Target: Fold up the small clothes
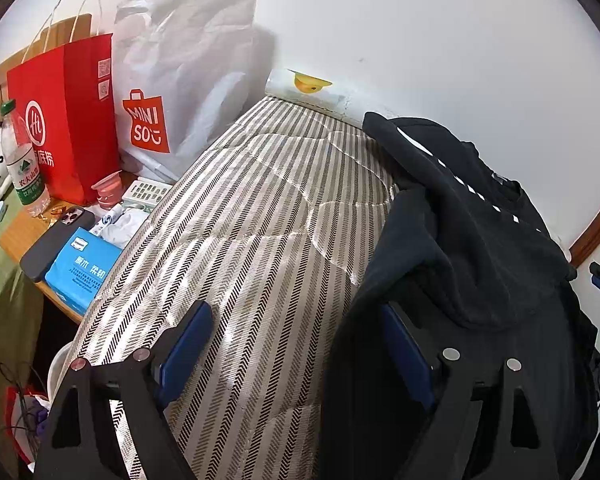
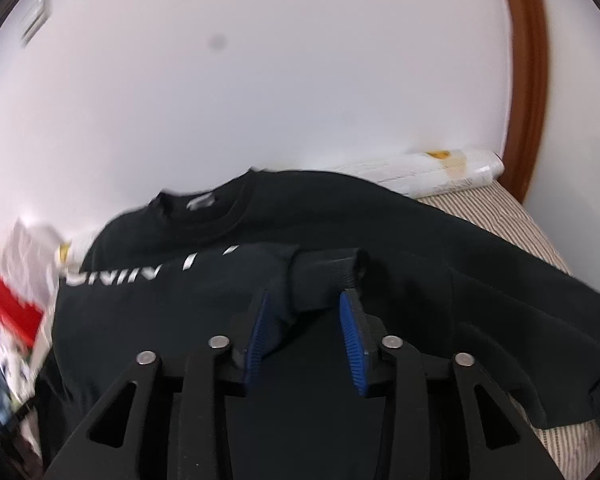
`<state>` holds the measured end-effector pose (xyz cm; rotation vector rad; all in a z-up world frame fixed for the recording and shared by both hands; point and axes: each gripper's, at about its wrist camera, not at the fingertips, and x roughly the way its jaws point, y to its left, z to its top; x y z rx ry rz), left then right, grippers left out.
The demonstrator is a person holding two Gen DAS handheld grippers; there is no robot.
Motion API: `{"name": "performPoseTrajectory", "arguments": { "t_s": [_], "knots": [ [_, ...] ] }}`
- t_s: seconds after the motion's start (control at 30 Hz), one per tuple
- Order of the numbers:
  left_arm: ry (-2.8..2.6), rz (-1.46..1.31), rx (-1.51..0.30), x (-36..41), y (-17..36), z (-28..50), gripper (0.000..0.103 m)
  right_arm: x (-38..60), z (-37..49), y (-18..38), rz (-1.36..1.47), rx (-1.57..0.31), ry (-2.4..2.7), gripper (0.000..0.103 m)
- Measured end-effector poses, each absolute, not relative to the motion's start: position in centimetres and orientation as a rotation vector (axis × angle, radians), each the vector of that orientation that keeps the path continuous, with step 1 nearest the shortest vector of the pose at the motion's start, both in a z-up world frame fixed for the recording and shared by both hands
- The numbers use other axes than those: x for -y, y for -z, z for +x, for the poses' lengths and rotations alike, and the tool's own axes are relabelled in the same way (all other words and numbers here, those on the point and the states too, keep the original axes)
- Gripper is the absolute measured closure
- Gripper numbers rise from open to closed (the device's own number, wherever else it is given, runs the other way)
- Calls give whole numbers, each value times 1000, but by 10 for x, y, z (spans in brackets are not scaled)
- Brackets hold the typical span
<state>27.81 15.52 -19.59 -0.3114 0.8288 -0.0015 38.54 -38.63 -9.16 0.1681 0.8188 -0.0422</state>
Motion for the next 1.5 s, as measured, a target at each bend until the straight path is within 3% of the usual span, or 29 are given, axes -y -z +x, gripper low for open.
{"name": "performPoseTrajectory", "arguments": {
  "t_s": [0.1, 0.2, 0.5, 0.73, 0.77, 0.8, 0.83, 0.87, 0.93, 1.13, 1.33, 1.5],
  "knots": [
    [17, -288, -830, -151, 195, 278, 20, 365, 380, 98, 103, -839, -20, 48],
    [40, -244, -826, -144, 190, 279, 20, 351, 375, 112, 83, -885, -64, 45],
    [59, -50, -804, -113, 170, 309, 20, 364, 405, 154, 210, -961, -47, 45],
    [92, 21, -751, -98, 175, 313, 35, 360, 441, 172, 220, -937, 7, 46],
    [97, 22, -753, -98, 176, 313, 40, 360, 445, 176, 219, -931, 11, 54],
    [102, 20, -760, -97, 177, 315, 44, 359, 449, 180, 219, -929, 12, 74],
    [115, 16, -765, -97, 178, 316, 57, 357, 452, 185, 219, -933, 7, 86],
    [130, 10, -771, -97, 179, 317, 73, 356, 453, 186, 220, -931, 0, 90],
    [148, -12, -775, -100, 180, 318, 84, 357, 445, 173, 233, -889, -16, 93],
    [127, -73, -769, -114, 179, 316, 88, 389, 380, 126, 351, -785, -11, 93],
    [114, -78, -776, -118, 180, 310, 89, 393, 360, 162, 253, -925, 39, 92],
    [132, -115, -798, -125, 182, 307, 88, 388, 348, 168, 210, -1020, 65, 72]
  ]
}}
